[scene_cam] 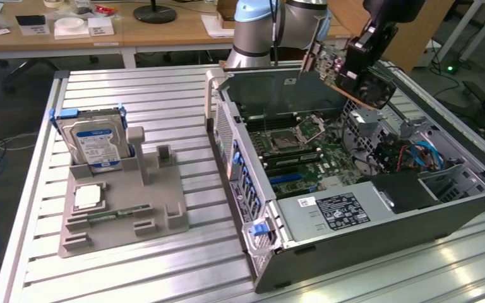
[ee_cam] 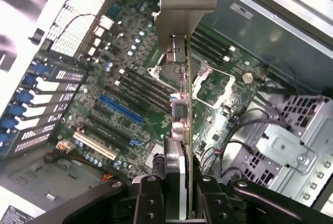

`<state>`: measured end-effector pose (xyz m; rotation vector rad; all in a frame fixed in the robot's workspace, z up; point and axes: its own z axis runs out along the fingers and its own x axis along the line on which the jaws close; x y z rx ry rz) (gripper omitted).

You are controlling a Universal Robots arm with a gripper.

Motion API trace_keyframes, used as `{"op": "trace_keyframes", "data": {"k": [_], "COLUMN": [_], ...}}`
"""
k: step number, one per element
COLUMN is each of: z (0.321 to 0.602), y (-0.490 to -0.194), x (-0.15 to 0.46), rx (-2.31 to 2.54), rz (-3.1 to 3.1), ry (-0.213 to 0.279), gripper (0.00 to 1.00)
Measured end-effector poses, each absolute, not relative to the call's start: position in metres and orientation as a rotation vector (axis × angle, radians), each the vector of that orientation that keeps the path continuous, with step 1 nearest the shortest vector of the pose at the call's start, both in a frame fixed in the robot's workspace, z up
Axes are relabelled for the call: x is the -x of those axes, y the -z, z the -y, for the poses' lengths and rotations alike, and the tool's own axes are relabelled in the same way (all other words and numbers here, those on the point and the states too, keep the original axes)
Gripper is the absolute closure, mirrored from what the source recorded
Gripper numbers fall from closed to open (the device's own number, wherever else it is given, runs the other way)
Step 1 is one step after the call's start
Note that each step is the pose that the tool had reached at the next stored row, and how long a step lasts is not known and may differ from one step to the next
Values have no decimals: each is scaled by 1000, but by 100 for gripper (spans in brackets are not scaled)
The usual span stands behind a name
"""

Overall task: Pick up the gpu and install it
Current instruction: 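Insert the gpu into the slot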

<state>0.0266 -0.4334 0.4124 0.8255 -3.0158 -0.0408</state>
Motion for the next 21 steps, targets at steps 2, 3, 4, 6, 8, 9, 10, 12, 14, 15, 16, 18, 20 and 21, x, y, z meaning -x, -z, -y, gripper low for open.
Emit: {"op": "trace_keyframes", "data": {"k": [2,3,4,6,8,9,10,12,14,15,16,18,20,21], "z": [433,433,433,433,433,433,433,433,433,433,433,433,433,433], "y": [-412,-412,-412,-412,-412,-412,-412,-412,-412,-412,-412,-412,-412,-412], "x": [-27,-27,-27,-26,-26,-26,-26,-26,-26,-26,-26,-26,-26,-26], "rx": [-873,-898,-922,-970,-1003,-1019,-1036,-1071,-1272,-1302,-1320,-1362,-1400,-1419], "rz": [3002,2994,2987,2971,2960,2954,2948,2935,2852,2838,2830,2810,2790,2780], "ry": [40,40,40,40,39,39,39,39,37,36,36,36,35,35], "gripper": [72,72,72,72,72,72,72,72,72,72,72,72,72,72]}}
